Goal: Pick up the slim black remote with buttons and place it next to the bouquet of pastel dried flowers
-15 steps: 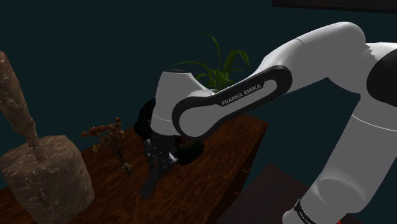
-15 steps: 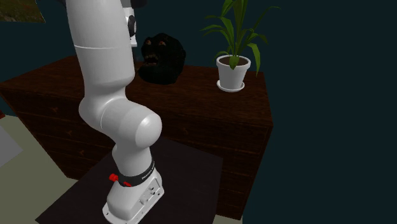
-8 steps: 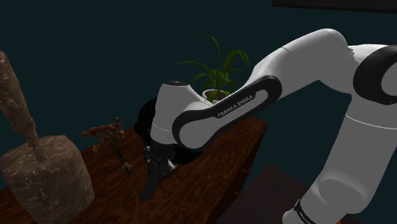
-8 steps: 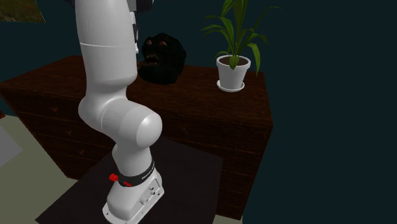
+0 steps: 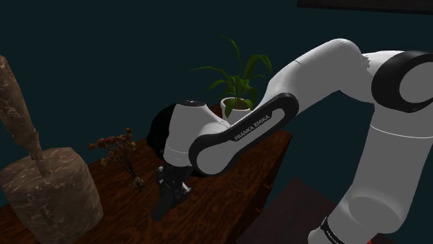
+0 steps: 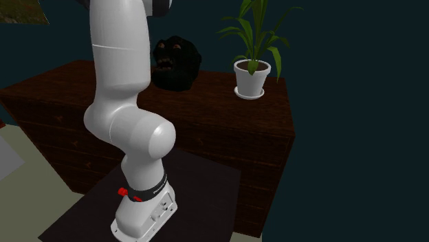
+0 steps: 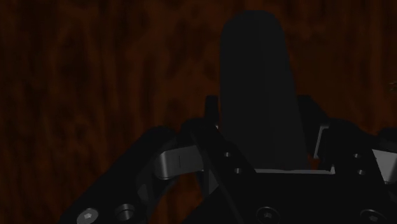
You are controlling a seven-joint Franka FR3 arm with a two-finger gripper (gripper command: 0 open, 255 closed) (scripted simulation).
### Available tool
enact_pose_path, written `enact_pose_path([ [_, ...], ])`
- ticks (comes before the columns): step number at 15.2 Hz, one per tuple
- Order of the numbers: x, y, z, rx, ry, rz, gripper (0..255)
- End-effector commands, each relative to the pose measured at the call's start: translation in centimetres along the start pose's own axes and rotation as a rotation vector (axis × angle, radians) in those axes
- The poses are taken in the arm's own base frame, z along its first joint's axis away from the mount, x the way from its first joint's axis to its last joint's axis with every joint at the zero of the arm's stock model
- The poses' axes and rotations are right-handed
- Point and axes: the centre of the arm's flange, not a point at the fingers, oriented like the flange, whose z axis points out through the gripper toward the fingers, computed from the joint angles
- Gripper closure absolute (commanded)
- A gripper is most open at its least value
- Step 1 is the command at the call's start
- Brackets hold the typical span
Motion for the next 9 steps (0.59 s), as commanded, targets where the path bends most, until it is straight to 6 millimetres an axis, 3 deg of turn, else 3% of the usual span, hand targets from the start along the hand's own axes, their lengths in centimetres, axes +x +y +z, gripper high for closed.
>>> enact_pose_path([
  [1,0.89,0.19,0.96,-0.019,0.006,0.011,255],
  [6,0.88,0.19,0.96,-0.02,0.006,0.011,255],
  [7,0.93,0.06,0.82,-0.02,0.006,0.011,0],
  [9,0.93,0.14,0.8,-0.019,0.005,0.011,0],
])
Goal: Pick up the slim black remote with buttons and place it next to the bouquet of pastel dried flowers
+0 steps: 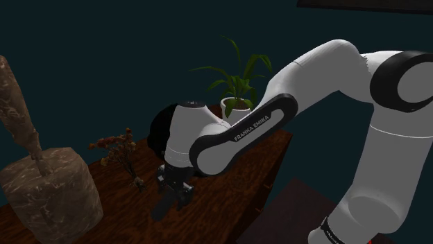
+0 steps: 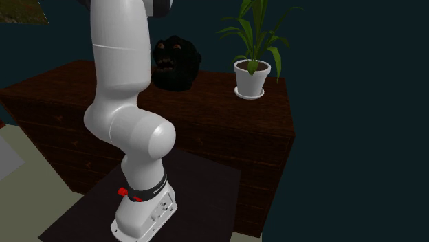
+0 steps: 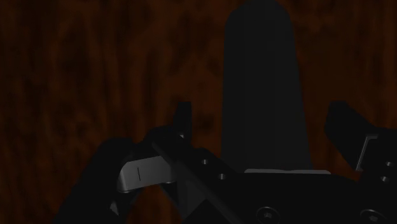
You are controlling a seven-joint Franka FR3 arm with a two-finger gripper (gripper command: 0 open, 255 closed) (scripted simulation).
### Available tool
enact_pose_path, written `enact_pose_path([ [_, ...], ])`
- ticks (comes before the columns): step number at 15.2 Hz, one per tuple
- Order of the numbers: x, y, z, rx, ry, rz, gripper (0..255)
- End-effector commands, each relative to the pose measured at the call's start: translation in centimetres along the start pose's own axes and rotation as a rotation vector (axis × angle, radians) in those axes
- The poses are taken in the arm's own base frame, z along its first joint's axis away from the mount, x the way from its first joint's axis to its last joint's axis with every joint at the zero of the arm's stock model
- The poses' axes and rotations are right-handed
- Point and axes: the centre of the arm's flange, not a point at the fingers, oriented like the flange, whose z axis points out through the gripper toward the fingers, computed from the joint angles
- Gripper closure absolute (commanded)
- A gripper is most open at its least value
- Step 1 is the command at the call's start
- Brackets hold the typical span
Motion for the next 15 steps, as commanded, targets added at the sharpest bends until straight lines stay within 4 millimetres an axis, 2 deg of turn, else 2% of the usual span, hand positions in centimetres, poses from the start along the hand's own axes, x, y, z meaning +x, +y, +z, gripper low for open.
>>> enact_pose_path([
  [1,0.3,0.0,0.2,-0.007,0.003,0.006,0],
  [3,0.4,0.1,0.5,-0.007,0.003,0.005,0],
  [7,0.4,0.0,-4.5,-0.007,0.003,0.005,0],
  [15,0.4,0.0,-4.5,-0.007,0.003,0.005,0],
])
